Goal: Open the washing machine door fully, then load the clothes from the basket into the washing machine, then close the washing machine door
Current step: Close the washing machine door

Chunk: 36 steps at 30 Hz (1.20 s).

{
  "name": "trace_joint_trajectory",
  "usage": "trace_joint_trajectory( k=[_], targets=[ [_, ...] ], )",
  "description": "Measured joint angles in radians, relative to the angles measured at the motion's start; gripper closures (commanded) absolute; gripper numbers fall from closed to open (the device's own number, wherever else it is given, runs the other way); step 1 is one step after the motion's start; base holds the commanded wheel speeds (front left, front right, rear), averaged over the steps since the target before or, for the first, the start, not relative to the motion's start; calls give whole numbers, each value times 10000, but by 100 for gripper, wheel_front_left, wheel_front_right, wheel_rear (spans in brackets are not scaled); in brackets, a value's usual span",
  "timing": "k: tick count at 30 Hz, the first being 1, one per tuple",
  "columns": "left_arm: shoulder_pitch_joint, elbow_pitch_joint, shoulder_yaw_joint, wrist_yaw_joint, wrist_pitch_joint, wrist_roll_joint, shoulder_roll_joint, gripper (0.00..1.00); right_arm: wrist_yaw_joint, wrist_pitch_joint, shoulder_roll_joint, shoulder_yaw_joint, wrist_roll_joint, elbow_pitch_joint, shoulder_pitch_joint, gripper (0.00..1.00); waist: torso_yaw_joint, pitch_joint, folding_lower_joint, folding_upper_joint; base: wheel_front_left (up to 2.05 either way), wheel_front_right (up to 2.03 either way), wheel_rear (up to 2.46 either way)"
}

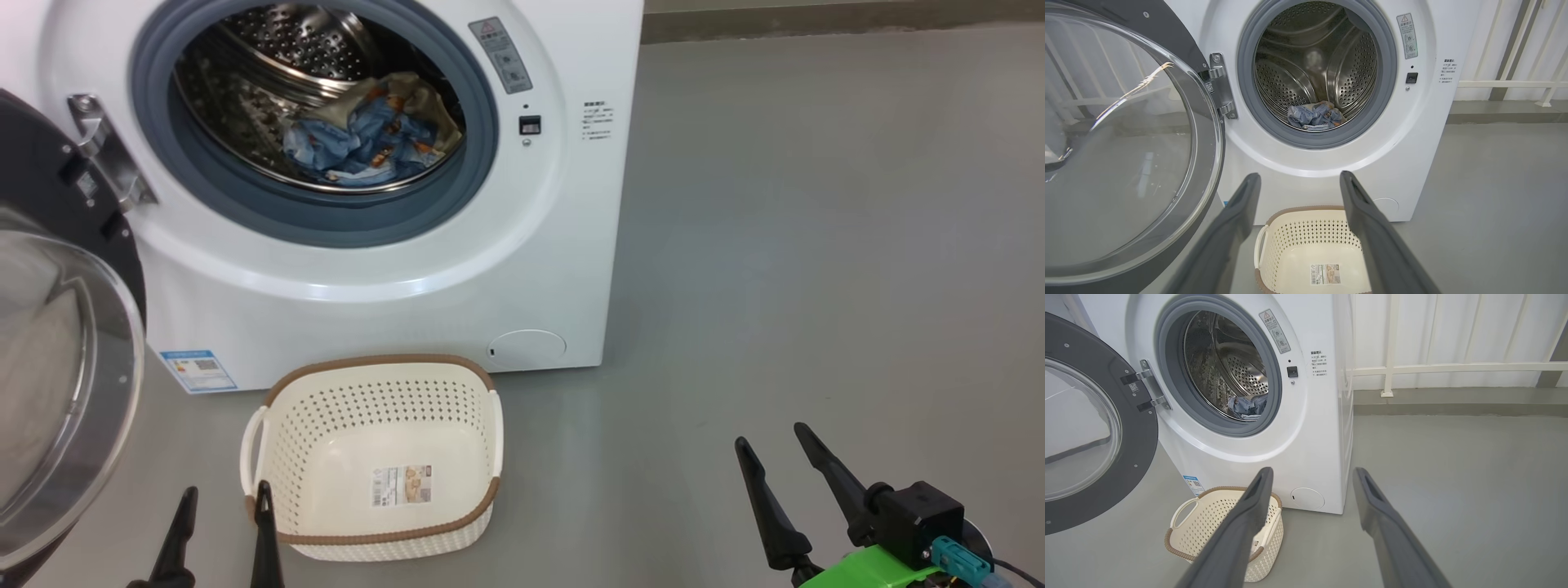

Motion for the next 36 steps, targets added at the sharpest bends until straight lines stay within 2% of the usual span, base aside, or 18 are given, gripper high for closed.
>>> trace_joint_trajectory(
  k=[6, 11, 29, 36],
  targets=[
    [-1, -25, -33, 0, -10, 4, 10, 0, 0, -2, 2, -38, 6, -4, 8, 0, 362, -16, 0, -1, 0, 0, 0],
    [-1, -134, 36, 6, -10, 31, 15, 0, 0, 13, 2, -33, 0, -21, 7, 0, 923, 25, 0, 0, 0, 0, 0],
    [15, -155, 234, -13, -23, 142, -242, 0, 0, 221, -4, 4, -98, -113, -35, 0, 3996, 153, 0, 0, 0, 0, 0],
    [48, -121, 506, -96, -23, 144, -378, 0, 0, 251, -17, 222, -98, -105, -316, 0, 4829, 247, 0, 0, 0, 0, 0]
  ],
)
